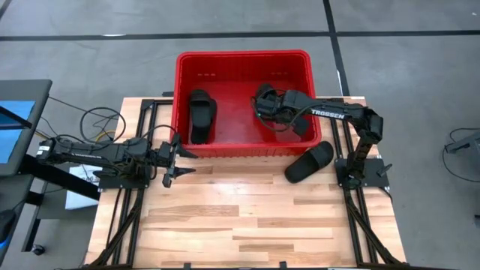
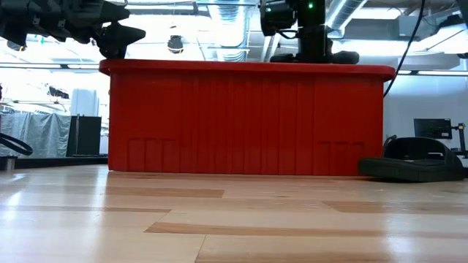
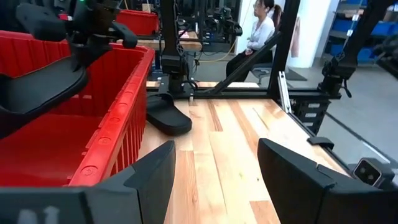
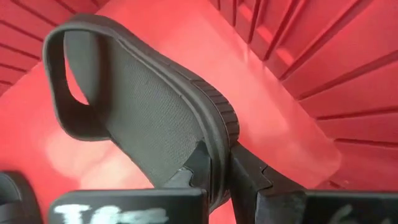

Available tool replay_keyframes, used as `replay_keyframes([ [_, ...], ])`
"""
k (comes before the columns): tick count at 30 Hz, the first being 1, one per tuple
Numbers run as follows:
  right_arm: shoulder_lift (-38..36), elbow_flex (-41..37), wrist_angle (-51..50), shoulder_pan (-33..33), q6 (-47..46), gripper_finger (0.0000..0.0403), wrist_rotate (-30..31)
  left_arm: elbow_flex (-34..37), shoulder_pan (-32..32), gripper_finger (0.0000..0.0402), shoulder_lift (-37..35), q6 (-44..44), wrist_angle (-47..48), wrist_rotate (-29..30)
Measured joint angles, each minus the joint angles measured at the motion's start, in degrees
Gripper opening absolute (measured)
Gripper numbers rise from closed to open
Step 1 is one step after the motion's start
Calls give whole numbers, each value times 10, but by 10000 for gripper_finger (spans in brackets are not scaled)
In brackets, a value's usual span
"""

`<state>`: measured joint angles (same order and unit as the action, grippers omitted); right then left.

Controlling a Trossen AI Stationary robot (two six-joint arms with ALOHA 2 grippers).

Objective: Pick and place slides into bin
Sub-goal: Put the left slide into the bin next to the other stacked slides

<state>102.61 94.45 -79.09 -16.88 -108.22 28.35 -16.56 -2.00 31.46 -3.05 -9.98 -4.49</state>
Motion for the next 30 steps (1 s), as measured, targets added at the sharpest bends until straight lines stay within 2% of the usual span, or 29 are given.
replay_keyframes([
  [14,0,0,-3,7,-13,18,-3,0,0,219,0,10,1,-7],
  [22,0,0,-7,7,-17,19,-46,0,0,219,0,9,1,-11],
  [30,-1,0,-13,8,-30,61,-83,0,0,219,0,5,0,-32],
])
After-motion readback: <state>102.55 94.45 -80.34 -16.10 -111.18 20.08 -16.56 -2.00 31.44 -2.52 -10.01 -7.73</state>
